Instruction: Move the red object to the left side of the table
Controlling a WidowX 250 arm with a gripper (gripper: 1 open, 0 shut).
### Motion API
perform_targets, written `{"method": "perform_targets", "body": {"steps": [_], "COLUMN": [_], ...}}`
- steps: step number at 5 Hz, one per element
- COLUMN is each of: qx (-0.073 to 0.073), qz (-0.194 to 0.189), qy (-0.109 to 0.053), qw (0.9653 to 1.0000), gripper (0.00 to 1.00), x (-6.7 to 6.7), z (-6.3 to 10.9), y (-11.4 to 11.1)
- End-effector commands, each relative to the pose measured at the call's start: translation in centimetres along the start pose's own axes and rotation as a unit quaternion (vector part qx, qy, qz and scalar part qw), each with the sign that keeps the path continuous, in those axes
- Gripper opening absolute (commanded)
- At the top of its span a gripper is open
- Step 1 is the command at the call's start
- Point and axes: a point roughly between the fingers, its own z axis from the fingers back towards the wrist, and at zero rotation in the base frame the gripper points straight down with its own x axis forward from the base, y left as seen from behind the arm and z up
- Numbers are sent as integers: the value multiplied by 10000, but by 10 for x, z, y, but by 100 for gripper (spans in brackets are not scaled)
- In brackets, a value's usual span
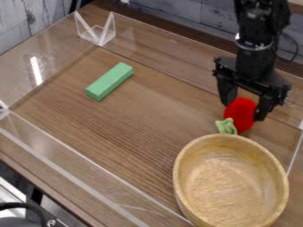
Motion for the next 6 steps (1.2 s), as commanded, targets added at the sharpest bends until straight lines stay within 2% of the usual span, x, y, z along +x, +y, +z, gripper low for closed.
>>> {"method": "perform_targets", "body": {"steps": [1,3,4,5,6], "qx": [-25,47,37,61,41], "qz": [-4,5,-18,1,1], "qy": [-398,-394,-436,-397,-431], "qw": [9992,9992,9990,9992,9991], "gripper": [100,100,100,0,0], "x": [6,15,11,13,12], "z": [24,6,14,9,16], "y": [1,2,0,1,3]}}
